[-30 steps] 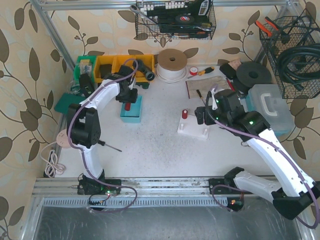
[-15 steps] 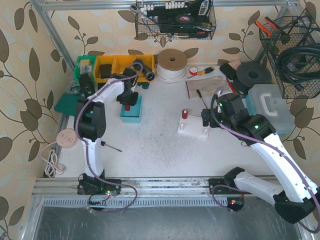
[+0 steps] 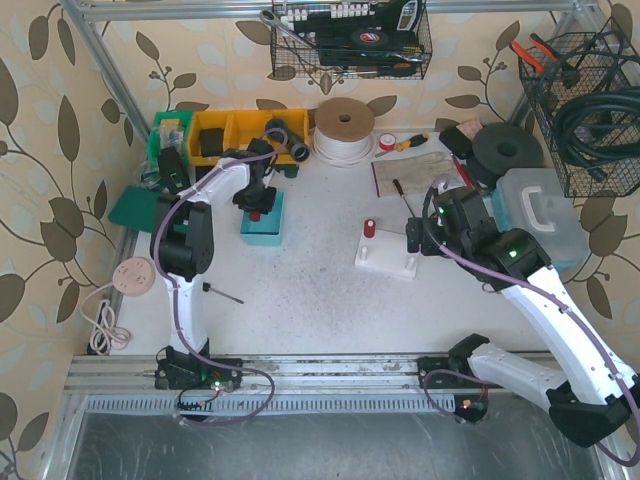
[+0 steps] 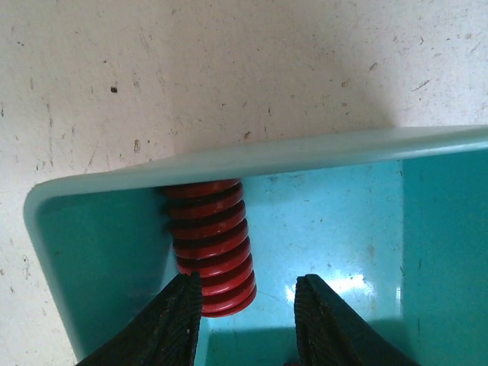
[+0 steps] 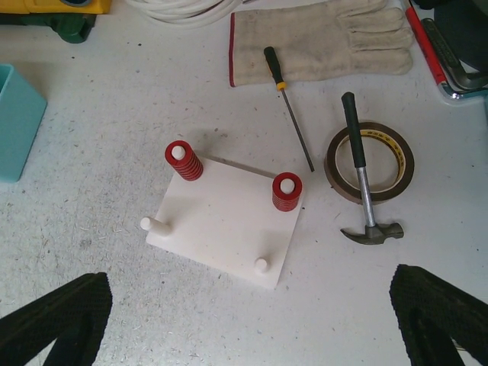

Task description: Install the large spring

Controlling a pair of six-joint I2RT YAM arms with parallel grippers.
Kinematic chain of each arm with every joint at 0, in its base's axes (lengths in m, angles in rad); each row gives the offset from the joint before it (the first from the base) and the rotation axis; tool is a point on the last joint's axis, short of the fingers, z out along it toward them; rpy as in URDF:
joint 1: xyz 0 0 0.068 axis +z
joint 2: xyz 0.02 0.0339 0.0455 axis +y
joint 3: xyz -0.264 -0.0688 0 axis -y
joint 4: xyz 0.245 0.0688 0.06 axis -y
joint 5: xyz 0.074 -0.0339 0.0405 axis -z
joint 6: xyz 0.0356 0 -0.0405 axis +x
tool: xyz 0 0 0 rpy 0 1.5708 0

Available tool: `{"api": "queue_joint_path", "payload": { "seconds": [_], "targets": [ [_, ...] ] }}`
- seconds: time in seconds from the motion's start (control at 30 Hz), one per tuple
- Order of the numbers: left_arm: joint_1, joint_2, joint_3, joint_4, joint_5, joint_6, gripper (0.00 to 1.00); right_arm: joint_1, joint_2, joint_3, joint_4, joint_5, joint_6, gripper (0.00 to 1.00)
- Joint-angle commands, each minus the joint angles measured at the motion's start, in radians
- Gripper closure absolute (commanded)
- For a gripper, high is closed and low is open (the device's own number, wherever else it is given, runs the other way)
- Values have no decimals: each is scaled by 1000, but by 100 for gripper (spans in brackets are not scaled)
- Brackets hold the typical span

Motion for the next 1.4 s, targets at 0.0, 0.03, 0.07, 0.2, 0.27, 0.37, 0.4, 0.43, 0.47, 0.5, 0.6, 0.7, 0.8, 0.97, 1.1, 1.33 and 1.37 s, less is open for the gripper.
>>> {"api": "queue_joint_path", "payload": {
  "seconds": [0.0, 0.03, 0.07, 0.2, 0.27, 0.37, 0.4, 0.43, 0.47, 0.5, 0.6, 0.7, 0.8, 0.97, 1.1, 1.33, 1.37],
  "targets": [
    [-6, 8, -5, -9, 10, 9, 61, 3, 2, 1, -27, 34, 20, 2],
    [-6, 7, -9, -4, 16, 7, 61, 3, 2, 1, -25, 37, 22, 2],
    [-6, 6, -16, 4, 22, 6, 61, 2, 3, 2, -26, 41, 22, 2],
    [-8, 1, -17, 12, 48, -3, 61, 2, 9, 6, -25, 50, 19, 3],
    [-17, -5, -15, 12, 63, -6, 61, 2, 12, 7, -24, 51, 19, 3],
    [-21, -18, -8, 15, 95, -6, 61, 3, 16, 7, -21, 54, 16, 3],
    [-21, -24, -4, 15, 98, -8, 61, 3, 18, 7, -21, 57, 15, 3],
    [-21, -30, 2, 15, 95, -9, 61, 2, 19, 7, -18, 58, 13, 3],
    [-21, -37, 5, 18, 87, -8, 61, 1, 22, 7, -17, 57, 12, 3],
    [-21, -43, 6, 18, 69, -9, 61, 1, 25, 9, -18, 55, 11, 3],
    [-21, -48, 3, 20, -5, -2, 61, 0, 30, 11, -15, 51, 9, 3],
    [-21, -34, -4, 16, -47, 12, 60, 0, 32, 13, -15, 53, 4, 3],
    [-21, -17, -19, 22, -67, 20, 60, 0, 29, 15, -21, 58, 3, 3],
    [-21, 15, -28, 34, -65, 24, 60, -1, 20, 14, -31, 67, 3, 3],
    [-21, 52, -36, 29, -49, 23, 60, 0, 16, 10, -36, 72, 4, 3],
    [-35, 6, -40, 29, 5, 0, 60, -5, 25, 7, -36, 65, 6, 3],
    [-37, -12, -34, 29, 14, -3, 60, -5, 27, 8, -36, 62, 6, 3]
  ]
}}
